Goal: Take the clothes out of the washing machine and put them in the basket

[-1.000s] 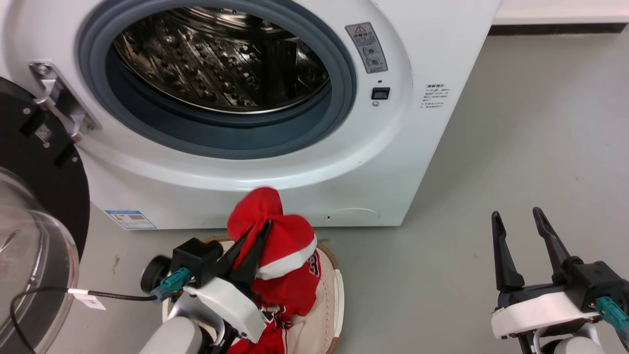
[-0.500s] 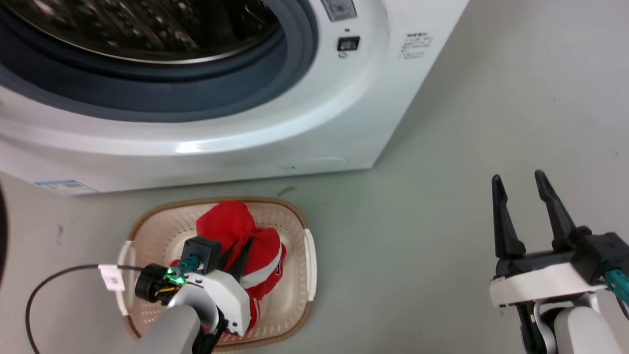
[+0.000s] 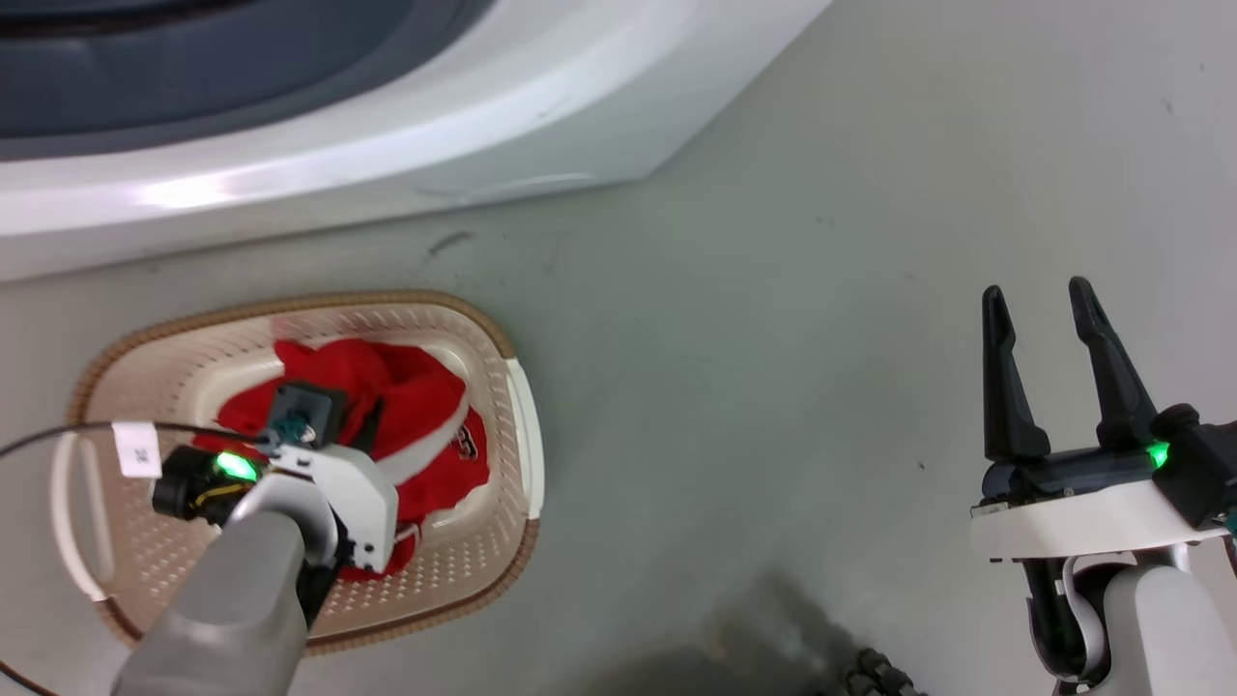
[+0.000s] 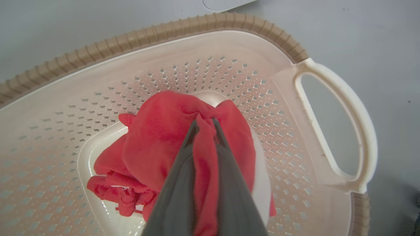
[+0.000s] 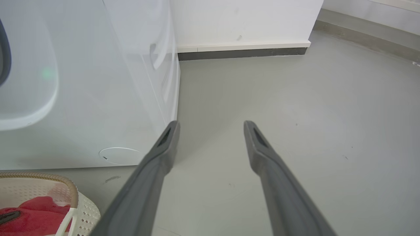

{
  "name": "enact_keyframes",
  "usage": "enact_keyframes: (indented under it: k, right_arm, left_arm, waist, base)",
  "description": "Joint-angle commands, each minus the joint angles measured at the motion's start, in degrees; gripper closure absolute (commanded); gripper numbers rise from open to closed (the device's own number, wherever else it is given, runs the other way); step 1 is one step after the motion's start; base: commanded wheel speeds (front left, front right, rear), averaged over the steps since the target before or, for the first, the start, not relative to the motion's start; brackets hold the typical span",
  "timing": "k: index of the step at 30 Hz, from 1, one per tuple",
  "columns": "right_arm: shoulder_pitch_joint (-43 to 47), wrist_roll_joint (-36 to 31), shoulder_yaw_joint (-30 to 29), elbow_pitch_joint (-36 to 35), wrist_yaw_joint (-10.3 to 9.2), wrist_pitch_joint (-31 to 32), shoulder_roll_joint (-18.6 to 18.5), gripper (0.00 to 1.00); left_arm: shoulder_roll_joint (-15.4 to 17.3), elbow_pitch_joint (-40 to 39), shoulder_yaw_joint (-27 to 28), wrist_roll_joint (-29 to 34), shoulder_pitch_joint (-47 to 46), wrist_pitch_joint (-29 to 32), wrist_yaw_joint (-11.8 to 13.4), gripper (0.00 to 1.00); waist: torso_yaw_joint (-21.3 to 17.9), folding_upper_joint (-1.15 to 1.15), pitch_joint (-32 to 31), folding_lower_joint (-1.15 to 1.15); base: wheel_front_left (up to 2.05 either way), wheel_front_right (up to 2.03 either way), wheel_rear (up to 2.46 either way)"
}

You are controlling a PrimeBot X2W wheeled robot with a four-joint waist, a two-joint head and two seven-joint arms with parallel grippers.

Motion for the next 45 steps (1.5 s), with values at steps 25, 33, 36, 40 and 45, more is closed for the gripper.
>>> enact_keyframes:
  k: [25,33,36,40,45]
  right_arm:
    - [-3.62,-1.45,-0.26,-3.29,-0.05,-0.11,0.07,0.0]
    - [-2.35,-3.66,-2.23,-1.26,-0.05,-0.11,0.06,0.0]
    - [-1.45,-4.97,-2.8,-0.24,-0.05,-0.11,0.04,0.0]
    - [-0.61,-6.33,-3.75,0.78,-0.05,-0.11,0.05,0.0]
    - [0.95,-7.64,-4.99,2.03,-0.05,-0.11,0.03,0.0]
  left_arm:
    - [-1.67,5.12,0.99,1.83,-8.29,-0.32,1.09,0.0]
    - [-2.71,-5.31,4.06,3.31,-2.55,-0.32,1.65,0.0]
    - [-2.55,-10.85,6.35,4.08,0.24,-0.32,1.87,0.0]
    - [-2.1,-18.59,9.57,5.9,4.17,-0.32,1.96,0.0]
    - [-2.22,-28.3,14.01,8.24,9.43,-0.32,1.9,0.0]
  waist:
    - [-0.76,0.0,8.29,-0.01]
    - [3.02,0.0,-2.15,-0.01]
    - [4.82,0.0,-6.94,-0.01]
    - [6.96,0.0,-12.82,-0.01]
    - [10.15,0.0,-19.73,-0.01]
  base:
    - [0.0,0.0,0.0]
    - [0.0,0.0,0.0]
    - [0.0,0.0,0.0]
    - [0.0,0.0,0.0]
    - [0.0,0.0,0.0]
